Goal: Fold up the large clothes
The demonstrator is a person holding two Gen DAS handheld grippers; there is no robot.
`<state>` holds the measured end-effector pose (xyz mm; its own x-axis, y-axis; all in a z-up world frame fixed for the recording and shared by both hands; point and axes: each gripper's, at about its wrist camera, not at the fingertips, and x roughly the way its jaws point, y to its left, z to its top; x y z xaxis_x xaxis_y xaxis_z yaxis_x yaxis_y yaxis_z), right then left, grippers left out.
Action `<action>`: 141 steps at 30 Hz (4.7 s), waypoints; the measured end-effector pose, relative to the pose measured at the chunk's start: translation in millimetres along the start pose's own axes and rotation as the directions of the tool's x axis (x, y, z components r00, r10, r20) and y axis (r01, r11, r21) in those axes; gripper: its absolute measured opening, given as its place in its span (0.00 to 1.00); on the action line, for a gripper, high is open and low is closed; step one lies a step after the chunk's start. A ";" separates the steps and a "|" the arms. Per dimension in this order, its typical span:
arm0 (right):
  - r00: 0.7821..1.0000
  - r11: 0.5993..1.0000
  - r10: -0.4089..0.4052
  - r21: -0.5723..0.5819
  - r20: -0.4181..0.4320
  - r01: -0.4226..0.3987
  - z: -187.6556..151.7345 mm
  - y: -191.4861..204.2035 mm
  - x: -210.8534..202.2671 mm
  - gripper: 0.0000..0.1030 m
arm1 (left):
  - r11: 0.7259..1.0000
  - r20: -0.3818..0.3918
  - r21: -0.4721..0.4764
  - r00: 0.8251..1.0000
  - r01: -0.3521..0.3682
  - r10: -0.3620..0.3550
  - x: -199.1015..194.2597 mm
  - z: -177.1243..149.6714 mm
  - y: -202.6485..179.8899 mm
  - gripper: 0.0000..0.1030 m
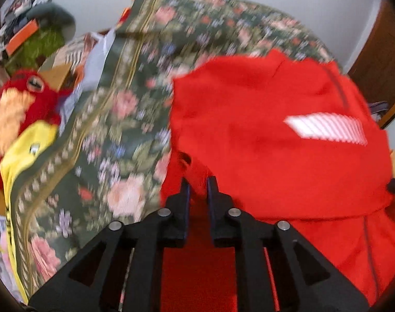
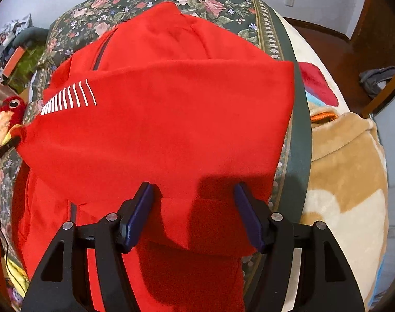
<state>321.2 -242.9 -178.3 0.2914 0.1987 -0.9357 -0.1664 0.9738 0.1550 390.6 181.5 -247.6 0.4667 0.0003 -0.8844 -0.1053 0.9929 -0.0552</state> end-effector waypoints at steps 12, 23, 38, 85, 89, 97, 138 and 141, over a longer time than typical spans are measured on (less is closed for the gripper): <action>0.999 1.000 -0.013 -0.005 -0.046 0.013 -17.4 10.3 -24.6 0.72 | 0.989 -0.046 -0.040 0.989 -0.143 0.141 -36.4 -44.0 42.5 0.61; 0.995 1.000 -0.007 -0.015 0.104 0.009 3.5 10.3 -74.4 0.72 | 0.998 0.101 -0.062 0.995 -0.015 0.021 -97.8 1.9 15.5 0.72; 0.965 0.999 0.050 -0.029 0.257 -0.044 113.9 20.5 -42.7 0.73 | 0.981 0.170 0.029 0.967 0.189 -0.192 -32.4 151.9 -95.1 0.81; 0.919 0.967 0.229 -0.183 0.321 -0.178 90.2 81.9 -76.5 0.11 | 0.923 0.189 0.149 0.907 0.353 -0.378 -92.6 112.1 -120.7 0.06; 0.926 0.963 0.239 -0.196 0.292 -0.186 52.7 89.5 -79.6 0.11 | 0.927 0.168 0.210 0.923 0.310 -0.346 -109.4 60.0 -126.2 0.06; 0.955 0.962 0.221 -0.208 0.201 -0.179 -17.0 92.6 -55.4 0.11 | 0.927 0.070 0.233 0.945 0.295 -0.319 -95.5 -32.6 -119.1 0.07; 0.983 0.991 0.074 -0.125 0.166 -0.054 27.0 63.4 -3.1 0.59 | 0.988 0.051 -0.132 0.996 0.079 -0.073 17.0 43.6 -27.4 0.66; 0.989 0.991 0.035 -0.130 0.142 -0.016 26.9 56.3 12.7 0.59 | 0.982 0.078 -0.169 0.995 0.082 -0.069 23.9 43.3 -14.0 0.30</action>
<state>340.9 -182.6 -173.0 0.4163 0.2460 -0.8753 -0.2917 0.9480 0.1277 441.3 172.8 -248.0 0.5400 -0.0594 -0.8395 -0.2140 0.9550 -0.2052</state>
